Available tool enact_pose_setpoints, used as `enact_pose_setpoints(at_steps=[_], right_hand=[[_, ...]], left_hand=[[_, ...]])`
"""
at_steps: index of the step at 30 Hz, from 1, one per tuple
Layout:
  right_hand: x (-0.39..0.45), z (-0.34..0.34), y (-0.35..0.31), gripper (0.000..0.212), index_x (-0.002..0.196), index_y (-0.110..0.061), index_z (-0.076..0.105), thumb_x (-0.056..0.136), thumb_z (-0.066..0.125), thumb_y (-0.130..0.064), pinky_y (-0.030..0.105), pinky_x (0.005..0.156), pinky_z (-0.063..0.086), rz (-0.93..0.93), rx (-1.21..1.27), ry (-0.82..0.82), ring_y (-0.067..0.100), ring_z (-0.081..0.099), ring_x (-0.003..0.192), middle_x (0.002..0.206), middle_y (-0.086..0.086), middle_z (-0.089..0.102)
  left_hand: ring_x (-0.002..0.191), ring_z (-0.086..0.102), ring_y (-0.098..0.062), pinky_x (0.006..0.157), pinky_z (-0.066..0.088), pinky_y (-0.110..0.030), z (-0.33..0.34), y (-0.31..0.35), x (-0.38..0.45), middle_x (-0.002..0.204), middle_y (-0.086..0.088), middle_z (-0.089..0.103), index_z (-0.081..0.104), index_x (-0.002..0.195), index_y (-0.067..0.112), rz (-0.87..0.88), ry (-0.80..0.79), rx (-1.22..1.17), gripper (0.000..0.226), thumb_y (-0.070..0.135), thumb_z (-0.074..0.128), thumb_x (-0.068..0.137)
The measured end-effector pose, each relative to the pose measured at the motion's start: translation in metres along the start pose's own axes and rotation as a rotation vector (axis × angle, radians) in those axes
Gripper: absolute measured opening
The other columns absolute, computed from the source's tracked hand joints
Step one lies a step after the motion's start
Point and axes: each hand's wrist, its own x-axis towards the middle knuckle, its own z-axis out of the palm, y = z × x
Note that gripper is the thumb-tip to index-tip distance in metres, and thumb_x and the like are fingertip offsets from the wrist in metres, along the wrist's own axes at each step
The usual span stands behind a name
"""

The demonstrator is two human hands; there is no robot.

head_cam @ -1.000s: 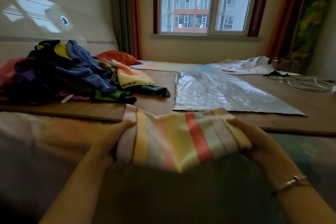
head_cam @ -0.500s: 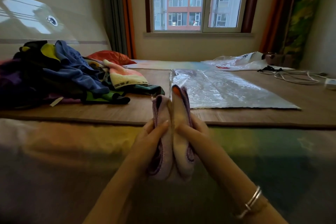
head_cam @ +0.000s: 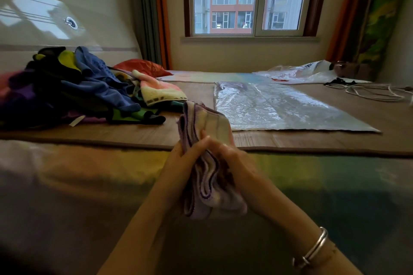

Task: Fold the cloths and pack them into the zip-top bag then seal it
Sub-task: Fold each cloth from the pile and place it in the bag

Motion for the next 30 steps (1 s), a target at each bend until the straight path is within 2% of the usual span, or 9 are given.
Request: enact_pose_setpoints(at_steps=[3,6,9,11,14,18,24,27,30], right_hand=[[-0.001,-0.024,0.004,0.032,0.105,-0.028,0.068,0.083,0.045,-0.034,0.01,0.072,0.04,-0.072,-0.102,0.306,-0.004,0.056,0.085,0.092,-0.013,0.063],[-0.001,-0.051,0.021,0.033,0.112,-0.028,0.054,0.084,0.07,-0.034,0.02,0.082,0.044,0.152,-0.111,0.496,0.011,0.053,0.108,0.117,-0.002,0.056],[-0.001,-0.067,0.027,0.082,0.123,-0.014,0.053,0.059,0.081,-0.057,0.037,0.089,0.051,0.577,0.41,0.227,0.027,0.06,0.113,0.128,0.013,0.059],[-0.008,-0.07,0.022,0.064,0.115,-0.007,0.063,0.067,0.077,-0.047,0.044,0.091,0.051,0.669,0.551,0.082,0.029,0.067,0.103,0.113,0.015,0.069],[-0.017,-0.076,0.017,0.05,0.111,-0.009,0.062,0.066,0.074,-0.03,0.036,0.078,0.058,0.62,0.451,0.15,0.024,0.071,0.09,0.101,0.01,0.073],[-0.018,-0.097,0.002,0.04,0.115,-0.019,0.056,0.079,0.073,-0.015,0.036,0.072,0.059,0.584,0.281,0.25,0.023,0.069,0.087,0.103,0.008,0.069],[0.009,-0.148,-0.032,0.025,0.098,-0.031,0.055,0.084,0.068,-0.016,0.028,0.058,0.054,0.572,0.11,0.213,0.02,0.067,0.083,0.098,0.003,0.065],[0.03,-0.17,-0.037,0.027,0.107,-0.027,0.059,0.086,0.065,-0.01,0.022,0.054,0.053,0.567,0.012,0.141,0.012,0.067,0.075,0.093,-0.001,0.067],[0.05,-0.197,-0.036,0.029,0.102,-0.028,0.06,0.086,0.061,-0.004,0.019,0.055,0.053,0.588,-0.137,0.065,0.007,0.067,0.068,0.09,-0.002,0.067]], left_hand=[[0.092,0.057,-0.027,0.081,0.049,-0.032,-0.005,-0.003,-0.004,0.089,-0.01,0.069,0.063,0.108,-0.004,-0.16,0.023,-0.144,0.026,0.012,0.051,0.092],[0.087,0.067,-0.029,0.078,0.053,-0.039,-0.005,-0.002,-0.009,0.097,-0.016,0.071,0.067,0.098,0.004,-0.21,-0.071,-0.251,0.023,0.016,0.049,0.089],[0.07,0.071,-0.023,0.068,0.052,-0.036,-0.002,-0.005,-0.005,0.084,-0.011,0.074,0.066,0.097,0.007,-0.159,-0.099,-0.35,0.025,0.016,0.044,0.091],[0.062,0.07,-0.02,0.057,0.055,-0.03,0.001,-0.008,-0.001,0.073,-0.008,0.072,0.063,0.095,0.008,-0.139,-0.085,-0.352,0.024,0.015,0.041,0.093],[0.055,0.066,-0.016,0.047,0.053,-0.024,0.001,-0.013,0.005,0.065,-0.007,0.067,0.06,0.09,0.008,-0.152,-0.058,-0.283,0.021,0.015,0.04,0.093],[0.083,0.065,-0.021,0.068,0.052,-0.032,-0.004,-0.01,0.024,0.101,-0.012,0.065,0.058,0.114,0.014,-0.091,-0.104,-0.135,0.025,0.018,0.047,0.093],[0.108,0.062,-0.024,0.099,0.047,-0.04,0.013,0.01,0.079,0.117,-0.006,0.064,0.052,0.126,0.018,-0.034,-0.047,0.117,0.039,0.034,0.057,0.091],[0.104,0.061,-0.023,0.086,0.052,-0.034,0.037,0.009,0.114,0.112,-0.009,0.064,0.057,0.113,0.017,0.06,-0.088,0.262,0.017,0.02,0.052,0.097],[0.101,0.061,-0.023,0.079,0.051,-0.028,0.056,0.0,0.147,0.1,-0.005,0.066,0.063,0.101,0.015,0.179,-0.117,0.38,0.025,-0.004,0.05,0.092]])
